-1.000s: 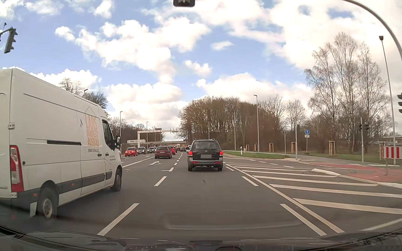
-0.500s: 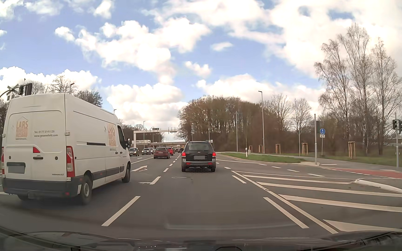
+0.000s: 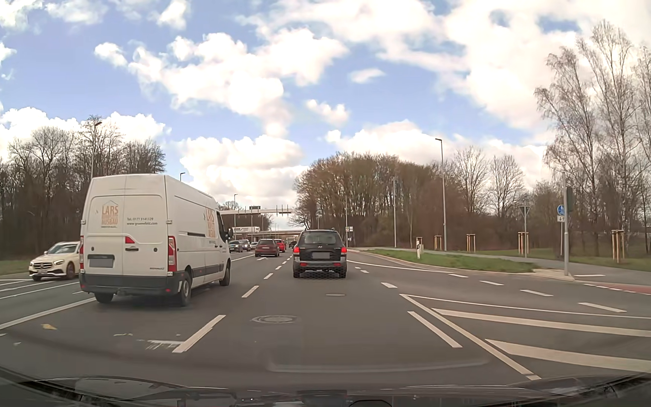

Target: Follow the waypoints while adhering to traffic rules and regulations

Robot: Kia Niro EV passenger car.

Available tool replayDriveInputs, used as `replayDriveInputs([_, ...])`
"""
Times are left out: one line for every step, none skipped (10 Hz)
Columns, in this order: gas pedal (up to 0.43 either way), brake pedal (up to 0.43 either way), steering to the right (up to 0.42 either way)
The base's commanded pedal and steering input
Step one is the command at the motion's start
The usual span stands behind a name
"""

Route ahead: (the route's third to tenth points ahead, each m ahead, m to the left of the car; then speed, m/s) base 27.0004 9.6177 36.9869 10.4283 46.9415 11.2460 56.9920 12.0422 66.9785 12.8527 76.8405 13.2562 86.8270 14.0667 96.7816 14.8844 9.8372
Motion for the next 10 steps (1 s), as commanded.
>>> replayDriveInputs([0.220,0.000,-0.020])
replayDriveInputs([0.220,0.000,-0.020])
replayDriveInputs([0.220,0.000,-0.020])
replayDriveInputs([0.220,0.000,-0.020])
replayDriveInputs([0.220,0.000,-0.020])
replayDriveInputs([0.220,0.000,-0.020])
replayDriveInputs([0.220,0.000,-0.020])
replayDriveInputs([0.220,0.000,-0.018])
replayDriveInputs([0.220,0.000,-0.017])
replayDriveInputs([0.220,0.000,-0.015])
